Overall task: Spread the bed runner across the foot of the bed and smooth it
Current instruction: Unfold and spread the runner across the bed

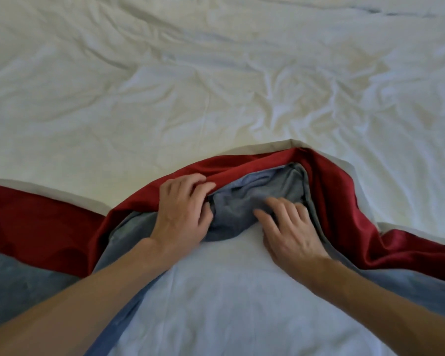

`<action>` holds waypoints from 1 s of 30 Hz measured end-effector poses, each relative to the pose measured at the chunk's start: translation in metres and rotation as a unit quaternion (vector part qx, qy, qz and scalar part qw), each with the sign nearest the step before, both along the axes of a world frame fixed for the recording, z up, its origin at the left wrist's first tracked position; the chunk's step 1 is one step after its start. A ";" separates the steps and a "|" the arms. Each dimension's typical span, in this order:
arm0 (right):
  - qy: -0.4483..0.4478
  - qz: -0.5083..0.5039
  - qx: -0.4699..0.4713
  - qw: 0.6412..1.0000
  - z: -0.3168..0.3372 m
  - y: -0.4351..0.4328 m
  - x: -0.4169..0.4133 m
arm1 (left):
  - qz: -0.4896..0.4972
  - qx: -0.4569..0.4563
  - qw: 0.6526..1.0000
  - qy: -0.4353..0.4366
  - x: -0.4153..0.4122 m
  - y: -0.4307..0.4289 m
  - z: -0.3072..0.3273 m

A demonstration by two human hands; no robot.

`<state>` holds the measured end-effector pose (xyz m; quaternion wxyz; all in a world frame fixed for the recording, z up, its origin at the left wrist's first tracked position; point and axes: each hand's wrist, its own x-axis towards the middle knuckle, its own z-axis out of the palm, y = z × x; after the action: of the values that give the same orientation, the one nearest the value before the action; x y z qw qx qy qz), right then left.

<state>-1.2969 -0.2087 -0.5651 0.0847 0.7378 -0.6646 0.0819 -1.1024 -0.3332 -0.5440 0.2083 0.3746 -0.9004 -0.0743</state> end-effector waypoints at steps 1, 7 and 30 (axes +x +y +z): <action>0.010 0.001 0.010 1.000 -0.003 0.003 0.001 | -0.036 -0.021 0.999 0.017 0.001 0.007 0.001; 0.020 -0.029 0.027 0.999 -0.003 -0.018 0.017 | -0.110 -0.064 0.990 -0.067 0.011 0.046 -0.008; -0.205 -0.029 0.143 0.968 0.058 0.096 0.024 | -0.067 -0.094 0.979 -0.170 0.014 0.154 0.008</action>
<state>-1.2728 -0.1124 -0.5071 -0.1568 0.6903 -0.6937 0.1329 -1.0882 -0.1792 -0.5361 0.0806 0.2989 -0.9489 0.0620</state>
